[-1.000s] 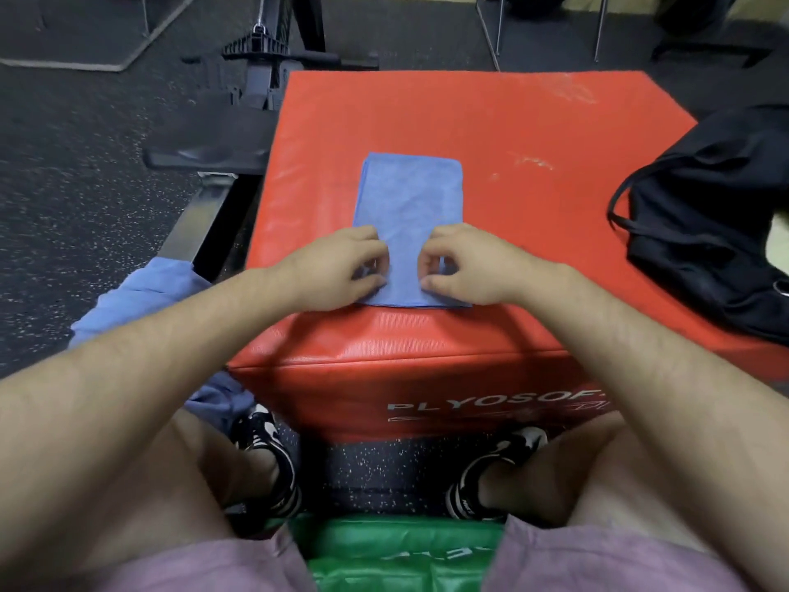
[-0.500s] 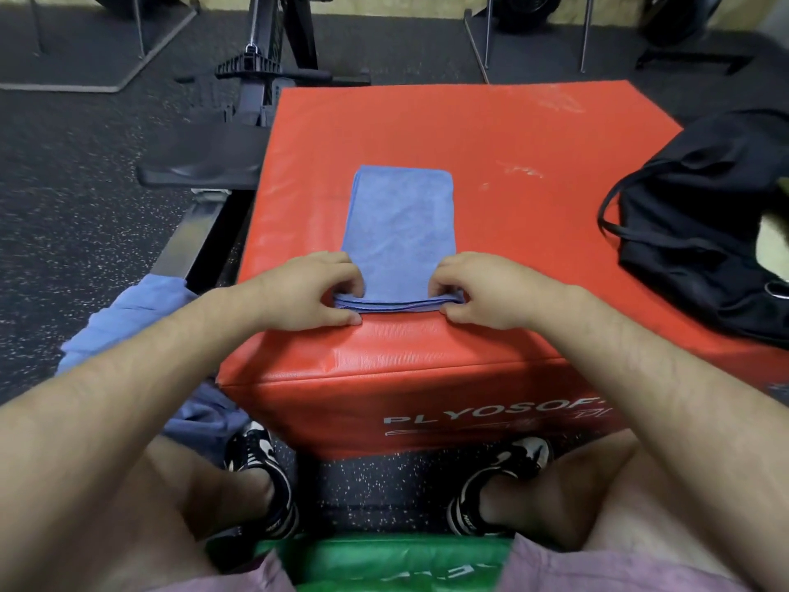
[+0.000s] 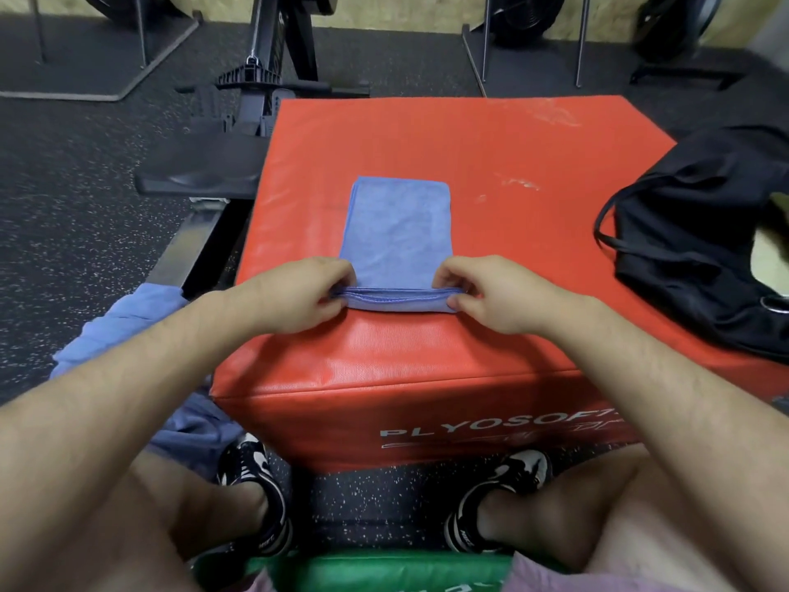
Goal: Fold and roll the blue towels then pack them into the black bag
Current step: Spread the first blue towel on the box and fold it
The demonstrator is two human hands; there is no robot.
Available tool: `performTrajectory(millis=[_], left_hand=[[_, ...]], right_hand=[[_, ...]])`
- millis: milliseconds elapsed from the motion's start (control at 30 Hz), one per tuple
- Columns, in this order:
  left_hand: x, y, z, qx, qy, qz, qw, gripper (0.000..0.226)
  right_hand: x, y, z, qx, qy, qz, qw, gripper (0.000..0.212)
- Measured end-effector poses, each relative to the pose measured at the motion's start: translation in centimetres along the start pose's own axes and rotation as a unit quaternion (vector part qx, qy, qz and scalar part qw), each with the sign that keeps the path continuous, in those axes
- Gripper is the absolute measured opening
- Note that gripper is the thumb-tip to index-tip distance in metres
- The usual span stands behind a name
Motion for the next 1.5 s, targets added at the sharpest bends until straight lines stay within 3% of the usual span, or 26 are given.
performTrajectory(millis=[167, 400, 533, 667, 767, 867, 1000, 1167, 1333, 1500], left_hand=[[-1.2, 0.2, 0.2, -0.045, 0.057, 0.106, 0.992, 0.012], [-1.0, 0.2, -0.1, 0.001, 0.089, 0.103, 0.991, 0.018], [-0.7, 0.5, 0.0, 0.035, 0.055, 0.068, 0.996, 0.021], [0.4, 0.6, -0.5, 0.029, 0.003, 0.025, 0.999, 0.022], [0.8, 0.8, -0.6, 0.014, -0.002, -0.006, 1.000, 0.018], [0.7, 0.7, -0.3, -0.001, -0.014, -0.007, 1.000, 0.007], [-0.5, -0.2, -0.2, -0.044, 0.010, 0.001, 0.999, 0.036], [-0.1, 0.3, -0.4, -0.034, 0.013, 0.002, 0.999, 0.016], [-1.7, -0.6, -0.2, -0.084, 0.126, 0.118, 0.981, 0.010], [-1.9, -0.6, -0.9, -0.028, 0.127, 0.072, 0.989, 0.005]], right_hand=[[-0.1, 0.1, 0.1, -0.002, 0.007, -0.015, 1.000, 0.019], [-0.6, -0.2, -0.3, 0.039, 0.033, 0.017, 0.999, 0.021], [-1.3, -0.2, -0.4, 0.069, 0.065, 0.063, 0.993, 0.027], [-2.2, -0.3, -0.1, 0.047, 0.090, 0.085, 0.991, 0.022], [-1.9, -0.4, 0.0, 0.019, 0.082, 0.082, 0.993, 0.017], [-1.4, -0.6, 0.0, -0.004, 0.075, 0.082, 0.994, 0.025], [-1.1, -0.6, -0.5, 0.012, 0.065, 0.051, 0.996, 0.023], [0.0, 0.1, -0.8, -0.016, -0.011, -0.007, 1.000, 0.025], [0.3, -0.3, -0.5, -0.073, -0.057, -0.122, 0.988, 0.024], [0.5, -0.1, -0.9, -0.026, -0.038, -0.047, 0.998, 0.021]])
Point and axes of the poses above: each hand's wrist, its own z-axis away from the middle knuckle, its own y-axis out of the back of the hand, x = y × z, the point moved 8 cm from there along -z, towards the middle knuckle, and after that the axes turned 2 degrees about -x, right-handed, at the moved point
